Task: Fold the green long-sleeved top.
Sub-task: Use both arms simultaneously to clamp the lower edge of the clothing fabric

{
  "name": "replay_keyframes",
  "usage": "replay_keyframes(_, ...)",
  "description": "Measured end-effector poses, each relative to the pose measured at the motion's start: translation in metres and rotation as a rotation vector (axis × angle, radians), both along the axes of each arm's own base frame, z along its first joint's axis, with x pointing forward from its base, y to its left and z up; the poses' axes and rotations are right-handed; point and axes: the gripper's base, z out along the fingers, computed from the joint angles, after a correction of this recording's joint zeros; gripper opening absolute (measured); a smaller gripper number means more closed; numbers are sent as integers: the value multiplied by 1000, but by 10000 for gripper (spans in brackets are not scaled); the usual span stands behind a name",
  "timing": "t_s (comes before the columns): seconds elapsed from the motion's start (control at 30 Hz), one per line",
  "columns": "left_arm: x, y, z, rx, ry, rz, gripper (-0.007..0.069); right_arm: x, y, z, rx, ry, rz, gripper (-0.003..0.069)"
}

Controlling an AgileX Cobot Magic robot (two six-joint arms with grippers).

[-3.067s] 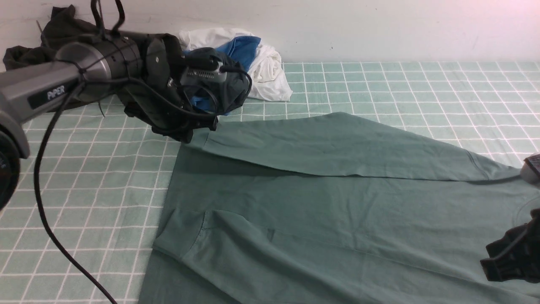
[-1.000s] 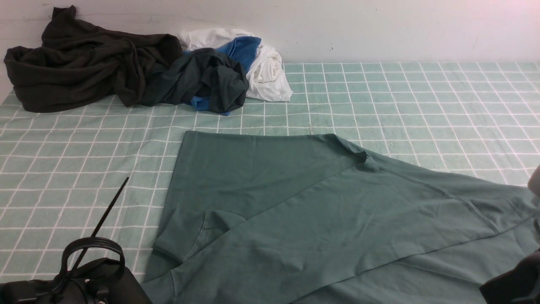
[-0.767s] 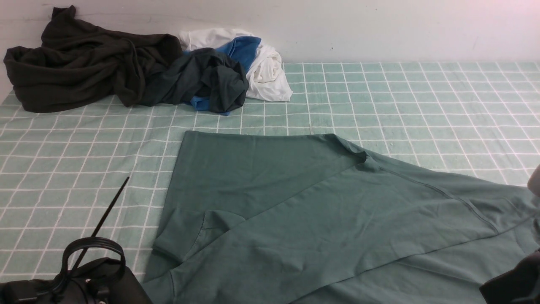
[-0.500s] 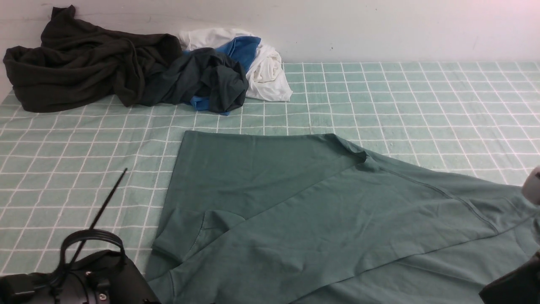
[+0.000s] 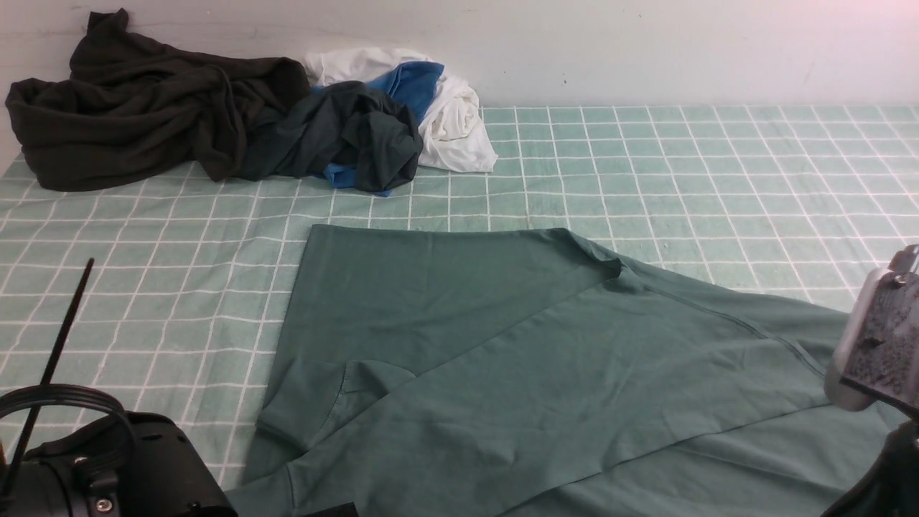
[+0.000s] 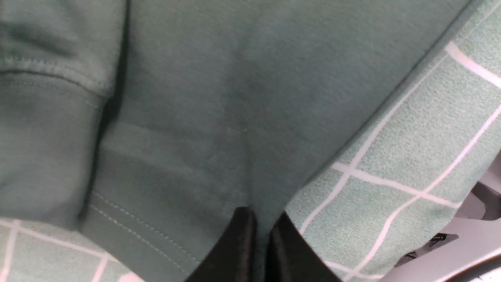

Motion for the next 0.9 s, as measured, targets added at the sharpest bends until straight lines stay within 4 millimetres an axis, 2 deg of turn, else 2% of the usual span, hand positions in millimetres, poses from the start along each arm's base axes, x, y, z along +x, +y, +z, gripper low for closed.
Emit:
replay_keyframes(0.23,5,-4,-3,-27,-38,-2,11,-1,1,0,16,8,-7,86)
replay_keyframes(0.37,8,-8,-13,-3,-17,-4,43,-1,1,0,19,10,-8,86)
replay_keyframes(0.43,9,-9,-22,30,12,-3,90,-1,2,0,20,10,-8,87)
replay_keyframes(0.53,9,-9,-25,49,31,3,142,-1,2,0,23,11,-9,88)
replay_keyframes(0.6,10,-10,-22,72,50,25,218,-1,2,0,25,13,-10,91)
replay_keyframes(0.77,15,-15,-13,69,45,47,334,-1,2,1,30,14,-10,95)
replay_keyframes(0.9,18,-16,-12,72,26,37,353,-1,3,1,33,16,-13,96)
